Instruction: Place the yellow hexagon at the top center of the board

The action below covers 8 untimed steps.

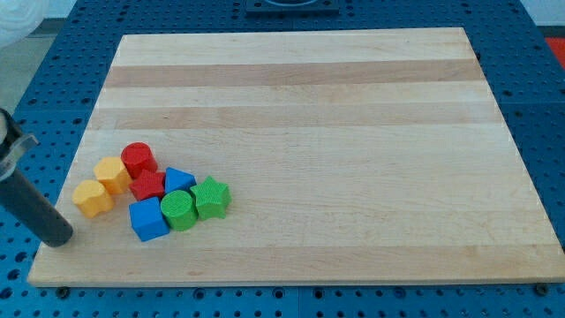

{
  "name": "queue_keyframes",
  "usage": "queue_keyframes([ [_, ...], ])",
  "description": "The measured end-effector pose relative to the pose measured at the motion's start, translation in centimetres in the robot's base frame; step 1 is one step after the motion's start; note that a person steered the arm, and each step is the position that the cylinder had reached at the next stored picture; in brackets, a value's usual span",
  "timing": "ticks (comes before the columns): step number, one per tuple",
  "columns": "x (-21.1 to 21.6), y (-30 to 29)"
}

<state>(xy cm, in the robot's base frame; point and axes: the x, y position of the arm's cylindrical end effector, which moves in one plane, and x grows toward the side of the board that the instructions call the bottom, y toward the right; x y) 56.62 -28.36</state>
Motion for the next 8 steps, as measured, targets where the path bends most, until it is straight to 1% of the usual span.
queue_keyframes([
  [1,-2.8,0.2],
  [2,-4.4,2.1],
  [3,-4.8,4.8],
  [4,-6.7,6.0],
  [5,-10.0,5.9],
  [7,-14.0,5.9],
  [8,-17.0,5.5],
])
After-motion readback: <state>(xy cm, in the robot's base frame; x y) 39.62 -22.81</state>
